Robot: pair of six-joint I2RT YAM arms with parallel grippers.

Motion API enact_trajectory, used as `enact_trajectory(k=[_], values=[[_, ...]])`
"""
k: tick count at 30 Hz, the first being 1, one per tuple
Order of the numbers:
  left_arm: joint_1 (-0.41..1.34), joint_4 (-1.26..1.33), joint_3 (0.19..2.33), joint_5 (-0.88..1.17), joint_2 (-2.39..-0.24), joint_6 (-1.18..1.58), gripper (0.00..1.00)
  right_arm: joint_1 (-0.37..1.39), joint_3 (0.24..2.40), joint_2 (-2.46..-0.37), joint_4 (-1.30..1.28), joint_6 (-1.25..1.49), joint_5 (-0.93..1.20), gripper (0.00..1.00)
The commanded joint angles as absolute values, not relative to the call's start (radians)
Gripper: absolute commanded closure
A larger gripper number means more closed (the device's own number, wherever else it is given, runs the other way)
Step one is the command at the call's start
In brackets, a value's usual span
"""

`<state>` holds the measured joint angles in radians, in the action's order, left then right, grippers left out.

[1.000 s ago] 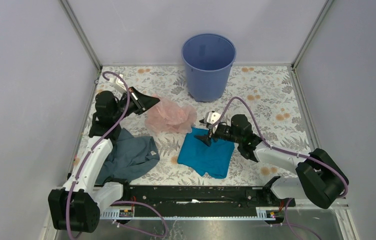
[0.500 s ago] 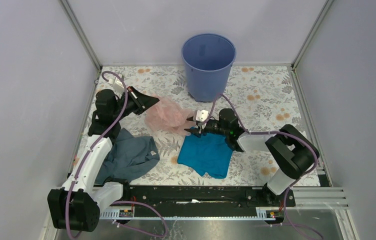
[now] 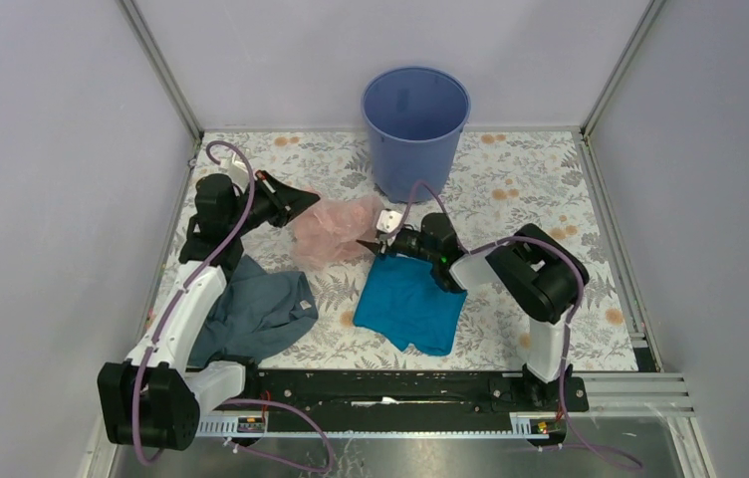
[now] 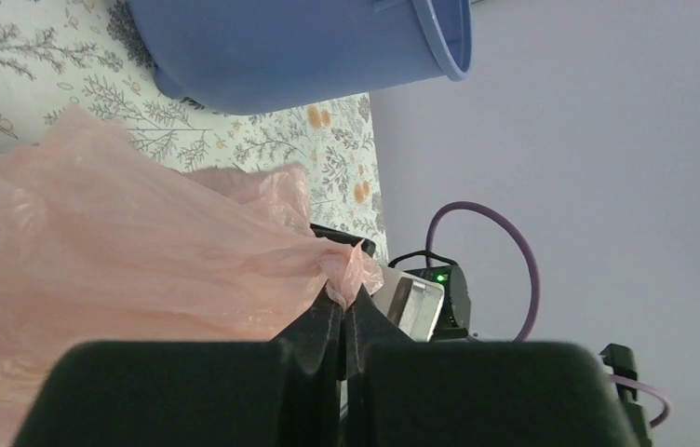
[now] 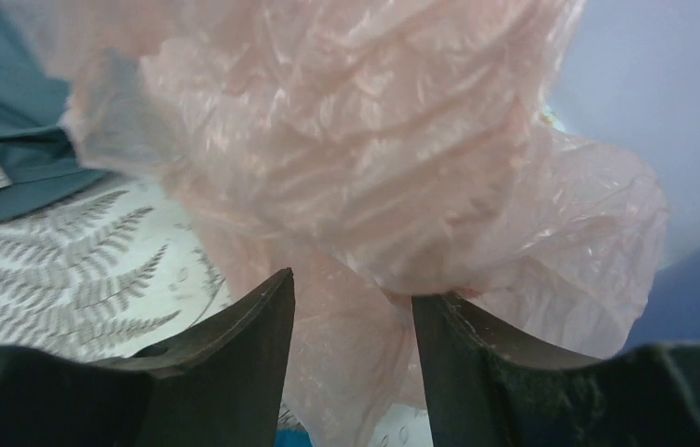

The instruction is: Put the trash bags into the trash bin

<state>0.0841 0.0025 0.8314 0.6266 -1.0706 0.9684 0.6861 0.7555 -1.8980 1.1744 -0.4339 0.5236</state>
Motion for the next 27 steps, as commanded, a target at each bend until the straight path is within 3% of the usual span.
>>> enact_trajectory(k=[1,3,11,19,27], values=[[0.083,0.103,0.833,0.63,-1.105,1.09,1.0,0.708,0.859,-1.975,1.254,-0.518,0.435,0.47],[0.083,0.169,0.814,0.66,-1.117,1.143,1.0,0.719,0.891,-2.015,1.275,-0.553,0.406,0.53],[0.062,0.155,0.808,0.636,-1.089,1.19,1.0,0.744,0.973,-2.132,1.362,-0.634,0.402,0.99],[-0.065,0.059,0.773,0.495,-1.054,1.263,1.0,0.745,0.702,-1.88,1.275,-0.528,0.466,1.0],[-0.081,-0.009,0.777,0.429,-1.218,1.401,1.0,0.802,0.598,-1.709,1.095,-0.365,0.575,1.0]])
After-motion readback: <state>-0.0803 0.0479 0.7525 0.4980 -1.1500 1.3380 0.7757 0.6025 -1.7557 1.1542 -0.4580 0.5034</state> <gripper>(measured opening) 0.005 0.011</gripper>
